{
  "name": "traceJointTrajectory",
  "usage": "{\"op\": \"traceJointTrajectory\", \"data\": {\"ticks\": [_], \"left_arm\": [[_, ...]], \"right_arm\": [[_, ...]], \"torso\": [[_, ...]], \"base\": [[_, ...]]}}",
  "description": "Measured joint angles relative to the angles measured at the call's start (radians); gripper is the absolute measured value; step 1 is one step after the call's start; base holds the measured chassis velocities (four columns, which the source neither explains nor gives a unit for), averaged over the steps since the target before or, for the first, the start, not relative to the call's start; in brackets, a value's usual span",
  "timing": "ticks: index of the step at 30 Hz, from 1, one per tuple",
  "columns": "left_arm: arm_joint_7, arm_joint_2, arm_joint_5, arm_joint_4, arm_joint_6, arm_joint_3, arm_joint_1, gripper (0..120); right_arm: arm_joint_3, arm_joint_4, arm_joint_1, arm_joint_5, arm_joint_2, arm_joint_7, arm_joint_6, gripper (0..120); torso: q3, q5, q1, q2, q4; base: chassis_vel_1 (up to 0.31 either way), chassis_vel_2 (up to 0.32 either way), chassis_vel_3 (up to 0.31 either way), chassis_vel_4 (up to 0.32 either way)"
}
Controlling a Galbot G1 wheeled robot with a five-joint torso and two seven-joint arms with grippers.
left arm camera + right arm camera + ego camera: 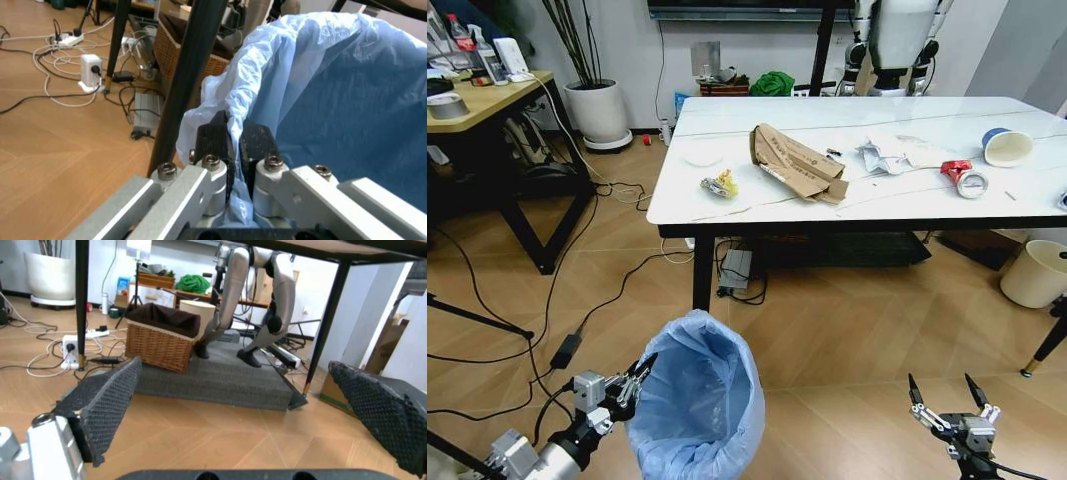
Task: Pick up the trash bin and place the trash from the table into it.
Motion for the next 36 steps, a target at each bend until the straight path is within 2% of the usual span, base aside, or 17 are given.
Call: {"op": "traceJointTrajectory", "data": {"ticks": [36], "left_arm": [[-0.013, -0.006, -0.023, -0.005, 0.017, 0.004, 0.004, 0]], "right_arm": [[0.008, 0.010, -0.004, 0.015, -0.011, -0.003, 0.003, 100]], "torso": [[0.087, 0.0000, 0.054, 0.141, 0.0000]], "base": [[0.000, 0.000, 0.000, 0.000]]}}
